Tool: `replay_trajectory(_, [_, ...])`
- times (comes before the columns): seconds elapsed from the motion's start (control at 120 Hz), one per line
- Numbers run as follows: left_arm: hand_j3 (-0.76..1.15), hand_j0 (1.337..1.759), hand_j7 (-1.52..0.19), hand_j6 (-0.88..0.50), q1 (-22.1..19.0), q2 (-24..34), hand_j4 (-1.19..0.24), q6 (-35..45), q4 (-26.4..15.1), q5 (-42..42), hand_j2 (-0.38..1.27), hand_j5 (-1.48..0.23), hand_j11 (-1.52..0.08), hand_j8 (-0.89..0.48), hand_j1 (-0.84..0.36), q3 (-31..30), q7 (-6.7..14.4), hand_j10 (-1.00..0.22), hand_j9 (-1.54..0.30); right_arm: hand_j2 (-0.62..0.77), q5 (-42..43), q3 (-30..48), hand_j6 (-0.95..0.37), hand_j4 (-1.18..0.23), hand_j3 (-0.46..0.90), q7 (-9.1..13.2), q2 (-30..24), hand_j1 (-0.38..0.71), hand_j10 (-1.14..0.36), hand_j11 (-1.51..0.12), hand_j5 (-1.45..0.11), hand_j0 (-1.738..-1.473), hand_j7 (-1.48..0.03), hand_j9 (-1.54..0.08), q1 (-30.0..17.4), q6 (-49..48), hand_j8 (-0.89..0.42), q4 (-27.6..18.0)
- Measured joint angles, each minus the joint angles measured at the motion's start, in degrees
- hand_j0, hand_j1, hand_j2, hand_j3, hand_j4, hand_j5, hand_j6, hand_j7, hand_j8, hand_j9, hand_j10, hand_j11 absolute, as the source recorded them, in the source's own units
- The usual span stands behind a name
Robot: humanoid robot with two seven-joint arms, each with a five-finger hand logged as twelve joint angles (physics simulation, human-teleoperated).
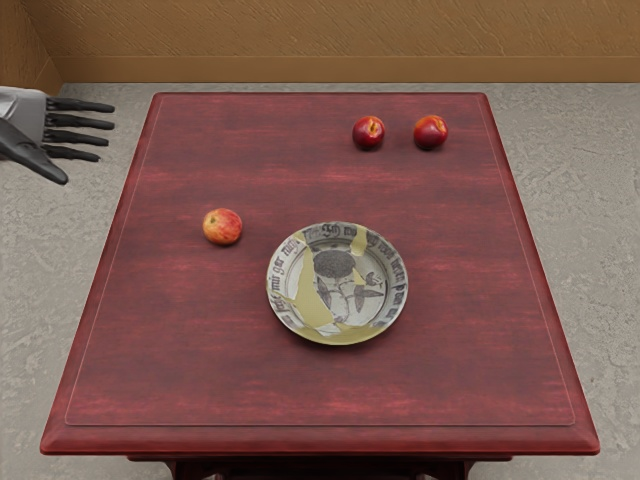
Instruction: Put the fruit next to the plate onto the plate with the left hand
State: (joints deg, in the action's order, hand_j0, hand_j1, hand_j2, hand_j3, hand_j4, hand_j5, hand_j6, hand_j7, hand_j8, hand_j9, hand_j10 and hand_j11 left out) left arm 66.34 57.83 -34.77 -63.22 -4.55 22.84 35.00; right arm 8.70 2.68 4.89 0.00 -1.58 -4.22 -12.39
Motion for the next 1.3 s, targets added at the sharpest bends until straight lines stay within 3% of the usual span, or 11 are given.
replay_trajectory(0.1, [0.0, 1.658, -0.03, -0.02, 0.39, -0.83, -0.02, -0.18, 1.0, -0.23, 0.01, -0.03, -0.03, -0.02, 0.32, 0.18, 0.0, -0.02, -0.03, 0.0, 0.01, 0.01, -0.02, -0.02, 0.0, 0.01, 0.0, -0.33, -0.02, -0.02, -0.02, -1.658, -0.02, -0.02, 0.0, 0.0, -0.02, 0.0])
replay_trajectory(0.167, [0.0, 1.658, -0.03, -0.02, 1.58, -6.03, -0.02, -0.23, 1.29, 1.53, 0.01, -0.03, -0.03, -0.02, 0.33, 0.17, 0.0, -0.02, -0.03, 0.0, 0.01, 0.03, -0.02, -0.02, 0.0, 0.01, 0.0, -0.33, -0.02, -0.02, -0.02, -1.658, -0.02, -0.02, 0.0, 0.0, -0.02, 0.0])
replay_trajectory(0.35, [0.0, 1.658, -0.03, -0.02, 4.01, -19.29, -0.03, 0.02, 0.66, 24.17, 0.01, -0.03, -0.03, -0.02, 0.32, 0.34, 0.0, -0.02, -0.03, 0.0, 0.01, 0.04, -0.02, -0.02, 0.0, 0.01, 0.0, -0.33, -0.02, -0.02, -0.02, -1.658, -0.02, -0.02, -0.01, 0.0, -0.02, 0.0])
replay_trajectory(0.517, [0.0, 1.658, -0.04, -0.03, 3.15, -19.42, -0.03, 17.21, -10.91, 46.11, 0.01, -0.04, -0.04, -0.03, 0.31, -2.9, 0.0, -0.03, -0.04, 0.0, 0.01, 0.04, -0.02, -0.02, 0.0, 0.02, 0.0, -0.33, -0.02, -0.02, -0.02, -1.658, -0.02, -0.02, 0.0, 0.0, -0.02, 0.0])
replay_trajectory(0.658, [0.0, 1.658, -0.04, -0.03, 3.72, -24.11, -0.03, 30.32, -14.84, 57.97, 0.01, -0.04, -0.04, -0.03, 0.31, -7.87, 0.0, -0.03, -0.04, 0.0, 0.01, 0.04, -0.02, -0.02, 0.0, 0.03, 0.0, -0.33, -0.02, -0.02, -0.02, -1.658, -0.02, -0.02, -0.01, 0.0, -0.02, 0.0])
replay_trajectory(0.783, [0.0, 1.658, -0.04, -0.04, 4.14, -29.7, -0.04, 36.01, -15.78, 61.53, 0.01, -0.04, -0.04, -0.04, 0.31, -13.9, 0.0, -0.04, -0.04, 0.0, 0.0, 0.04, -0.02, -0.02, 0.0, 0.03, 0.0, -0.33, -0.02, -0.02, -0.02, -1.658, -0.02, -0.02, -0.01, 0.0, -0.02, 0.0])
replay_trajectory(0.908, [0.0, 1.658, -0.06, -0.05, 3.65, -30.2, -0.05, 40.0, -16.03, 63.06, 0.01, -0.06, -0.06, -0.05, 0.3, -17.68, 0.0, -0.05, -0.06, 0.0, 0.01, 0.04, -0.02, -0.02, 0.0, 0.02, 0.0, -0.33, -0.02, -0.02, -0.02, -1.658, -0.02, -0.02, 0.0, 0.0, -0.02, 0.0])
replay_trajectory(1.067, [0.0, 1.658, -0.1, -0.08, 3.01, -30.97, -0.08, 43.54, -16.02, 65.32, 0.02, -0.1, -0.1, -0.08, 0.25, -19.5, 0.0, -0.08, -0.1, 0.0, 0.02, 0.04, -0.02, -0.02, 0.0, 0.01, 0.0, -0.33, -0.02, -0.02, -0.02, -1.658, -0.02, -0.02, 0.0, 0.0, -0.02, 0.0])
replay_trajectory(1.3, [0.0, 1.658, -0.28, -0.22, 2.74, -32.95, -0.22, 45.21, -15.81, 65.98, 0.05, -0.28, -0.28, -0.22, 0.09, -21.18, 0.0, -0.22, -0.28, 0.0, 0.01, 0.04, -0.02, -0.02, 0.0, 0.01, 0.0, -0.33, -0.02, -0.02, -0.02, -1.658, -0.02, -0.02, 0.0, 0.0, -0.02, 0.0])
